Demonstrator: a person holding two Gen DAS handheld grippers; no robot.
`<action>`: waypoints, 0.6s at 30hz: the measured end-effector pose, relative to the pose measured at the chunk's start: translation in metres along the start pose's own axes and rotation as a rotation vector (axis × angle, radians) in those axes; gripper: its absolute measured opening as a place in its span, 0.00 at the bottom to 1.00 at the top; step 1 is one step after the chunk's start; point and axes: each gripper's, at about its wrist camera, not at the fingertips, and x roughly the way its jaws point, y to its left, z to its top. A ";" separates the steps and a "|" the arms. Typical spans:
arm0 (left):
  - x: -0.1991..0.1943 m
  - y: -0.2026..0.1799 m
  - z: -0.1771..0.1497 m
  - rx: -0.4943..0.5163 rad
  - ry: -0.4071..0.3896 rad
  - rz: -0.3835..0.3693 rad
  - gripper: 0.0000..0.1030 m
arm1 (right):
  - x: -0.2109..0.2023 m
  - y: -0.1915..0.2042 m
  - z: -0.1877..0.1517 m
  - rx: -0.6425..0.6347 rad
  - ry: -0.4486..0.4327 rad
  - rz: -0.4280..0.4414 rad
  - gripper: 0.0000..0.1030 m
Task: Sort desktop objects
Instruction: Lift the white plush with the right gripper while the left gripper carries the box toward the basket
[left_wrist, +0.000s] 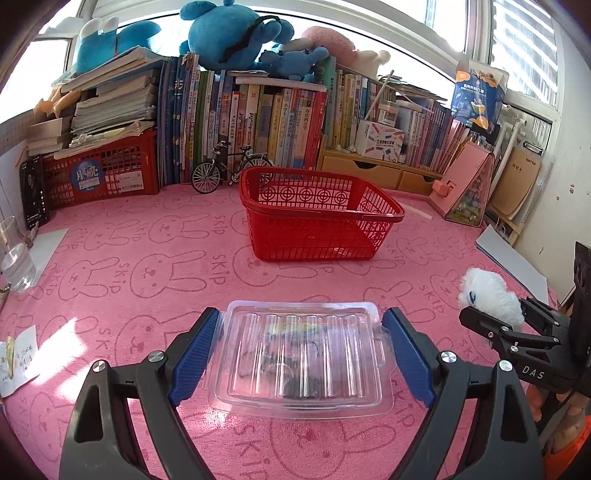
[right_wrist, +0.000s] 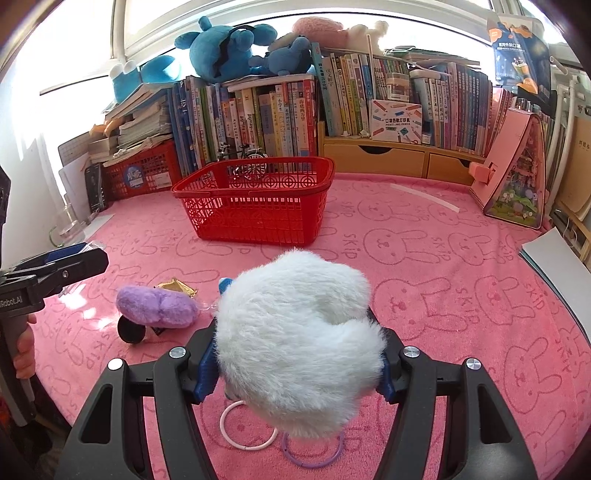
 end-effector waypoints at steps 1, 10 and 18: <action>0.000 0.000 0.000 0.002 0.001 0.006 0.87 | 0.000 0.000 0.000 -0.003 0.001 -0.002 0.64; 0.004 0.003 0.004 0.008 0.013 0.038 0.87 | 0.000 0.001 0.003 -0.024 0.002 -0.011 0.64; 0.006 0.003 0.009 0.007 0.015 0.042 0.87 | 0.002 0.003 0.010 -0.031 0.000 -0.012 0.64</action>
